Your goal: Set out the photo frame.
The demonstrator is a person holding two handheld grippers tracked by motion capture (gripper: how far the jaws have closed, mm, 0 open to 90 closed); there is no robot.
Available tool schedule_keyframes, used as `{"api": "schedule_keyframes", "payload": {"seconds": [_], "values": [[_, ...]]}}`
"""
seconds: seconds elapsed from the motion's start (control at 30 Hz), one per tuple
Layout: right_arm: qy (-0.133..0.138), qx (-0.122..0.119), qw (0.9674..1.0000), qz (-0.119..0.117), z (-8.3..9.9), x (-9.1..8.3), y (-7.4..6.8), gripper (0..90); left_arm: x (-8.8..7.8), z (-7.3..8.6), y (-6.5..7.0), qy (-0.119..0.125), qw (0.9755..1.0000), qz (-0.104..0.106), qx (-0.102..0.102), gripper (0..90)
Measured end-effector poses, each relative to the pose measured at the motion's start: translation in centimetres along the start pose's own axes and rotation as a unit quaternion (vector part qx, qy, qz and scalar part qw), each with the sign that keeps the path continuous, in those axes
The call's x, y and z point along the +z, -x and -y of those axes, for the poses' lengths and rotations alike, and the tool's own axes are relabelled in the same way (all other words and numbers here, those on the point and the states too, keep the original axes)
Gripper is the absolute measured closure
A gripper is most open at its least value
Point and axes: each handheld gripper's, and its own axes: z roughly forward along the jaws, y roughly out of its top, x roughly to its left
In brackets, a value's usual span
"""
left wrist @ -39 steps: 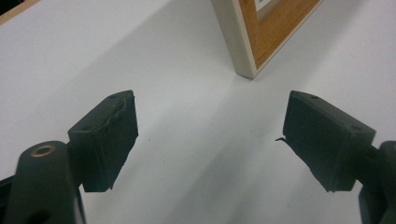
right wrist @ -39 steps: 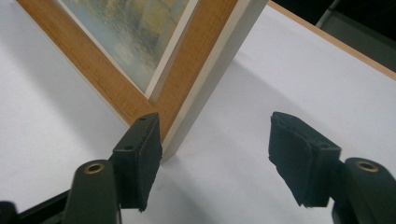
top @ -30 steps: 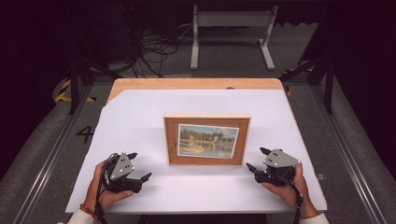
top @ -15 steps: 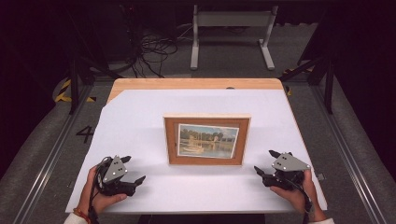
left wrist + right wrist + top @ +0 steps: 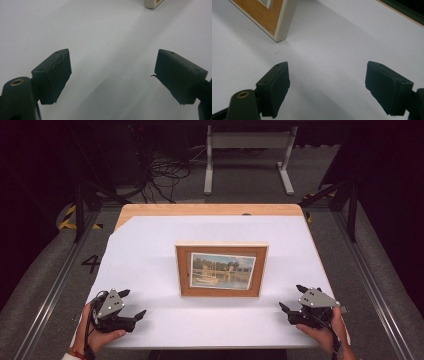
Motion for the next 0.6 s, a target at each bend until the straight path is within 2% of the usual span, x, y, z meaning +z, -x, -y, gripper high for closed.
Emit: {"api": "schedule_keyframes", "payload": {"seconds": [0.2,0.37,0.5,0.6], "values": [[0.003,0.015,0.9999,0.000,0.8,-0.3,0.2,18.3,-0.8,0.7,-0.8,0.004,0.9998,-0.011,-0.013,12.6],[0.004,0.024,0.9997,0.005,1.2,-0.5,0.3,15.5,-1.4,1.4,-1.2,0.012,0.9995,-0.008,-0.027,12.5],[0.003,0.022,0.9997,0.008,1.4,-0.4,0.3,14.3,-1.6,1.8,-1.5,0.013,0.9992,-0.008,-0.037,12.5],[0.002,0.015,0.9998,0.011,1.4,-0.4,0.3,14.1,-1.5,1.7,-1.5,0.015,0.9992,-0.007,-0.036,12.5]]}}
